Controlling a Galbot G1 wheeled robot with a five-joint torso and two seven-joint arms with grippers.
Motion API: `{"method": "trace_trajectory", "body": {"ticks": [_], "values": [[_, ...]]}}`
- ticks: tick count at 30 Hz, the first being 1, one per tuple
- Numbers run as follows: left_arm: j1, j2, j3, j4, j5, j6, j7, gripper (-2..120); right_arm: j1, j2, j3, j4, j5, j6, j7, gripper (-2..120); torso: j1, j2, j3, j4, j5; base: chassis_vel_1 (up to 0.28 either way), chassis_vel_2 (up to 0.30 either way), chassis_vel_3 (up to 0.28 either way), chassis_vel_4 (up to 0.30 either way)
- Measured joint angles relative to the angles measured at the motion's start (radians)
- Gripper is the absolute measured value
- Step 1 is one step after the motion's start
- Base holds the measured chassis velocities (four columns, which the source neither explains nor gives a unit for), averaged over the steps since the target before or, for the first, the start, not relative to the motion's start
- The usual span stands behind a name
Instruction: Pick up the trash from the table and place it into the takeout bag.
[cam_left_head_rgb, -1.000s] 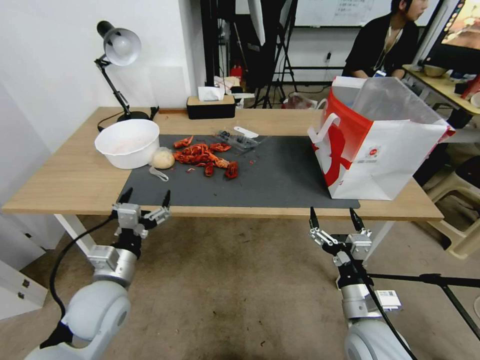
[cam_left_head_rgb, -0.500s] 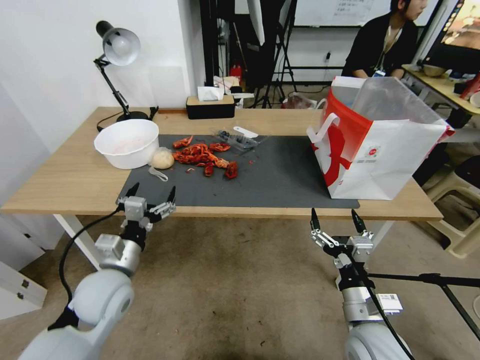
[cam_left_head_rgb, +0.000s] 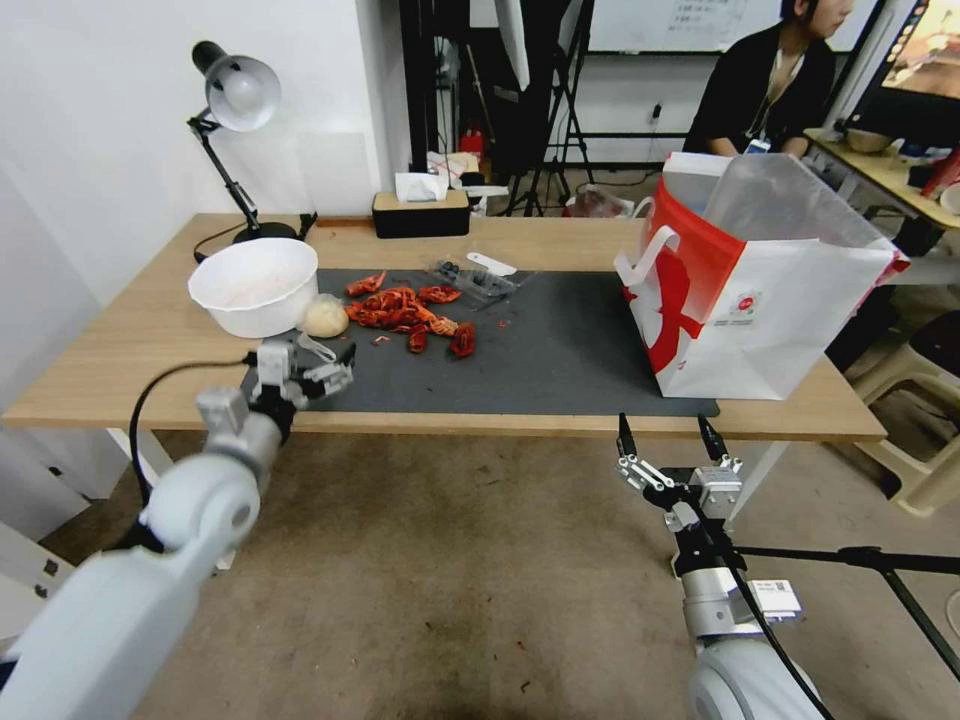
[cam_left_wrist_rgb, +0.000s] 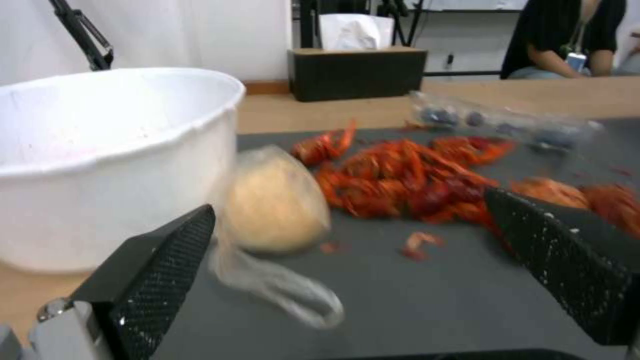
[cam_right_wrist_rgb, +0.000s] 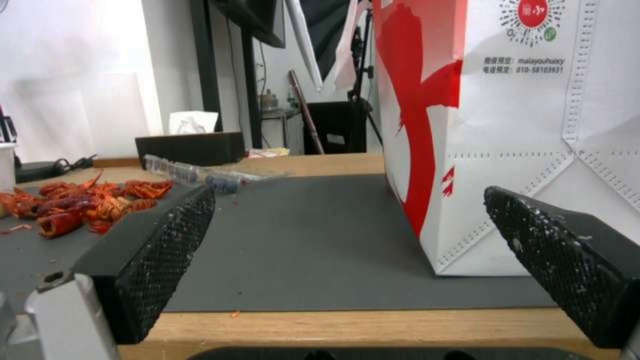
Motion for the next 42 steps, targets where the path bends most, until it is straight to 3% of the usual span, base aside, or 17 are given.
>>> {"method": "trace_trajectory", "body": {"ticks": [10, 24, 30, 32, 42], "values": [[-0.136, 0.013, 0.040, 0.156, -0.103, 0.092, -0.034, 100, 0.032, -0.014, -0.008, -0.017, 0.013, -0.012, 0.001, 100, 0.000, 0.000, 0.000, 0.0007, 0.0000, 0.000, 0.000, 0.000, 0.000], [-0.239, -0.021, 0.120, 0.242, -0.146, 0.125, -0.048, 100, 0.034, -0.015, -0.002, -0.020, 0.016, -0.013, 0.003, 100, 0.000, 0.000, 0.000, 0.0002, 0.0000, 0.000, 0.000, 0.000, 0.000], [-0.266, -0.029, 0.146, 0.276, -0.143, 0.124, -0.049, 93, 0.034, -0.015, -0.002, -0.021, 0.017, -0.013, 0.003, 100, 0.000, 0.000, 0.000, 0.0003, 0.0000, 0.000, 0.000, 0.000, 0.000], [-0.277, -0.032, 0.154, 0.290, -0.143, 0.121, -0.048, 80, 0.035, -0.014, -0.002, -0.022, 0.017, -0.013, 0.003, 100, 0.000, 0.000, 0.000, 0.0003, 0.0000, 0.000, 0.000, 0.000, 0.000], [-0.318, -0.040, 0.185, 0.337, -0.144, 0.110, -0.041, 47, 0.041, -0.013, -0.002, -0.029, 0.017, -0.013, 0.004, 100, 0.000, 0.000, 0.000, 0.0003, 0.0000, 0.000, 0.000, 0.000, 0.000]]}}
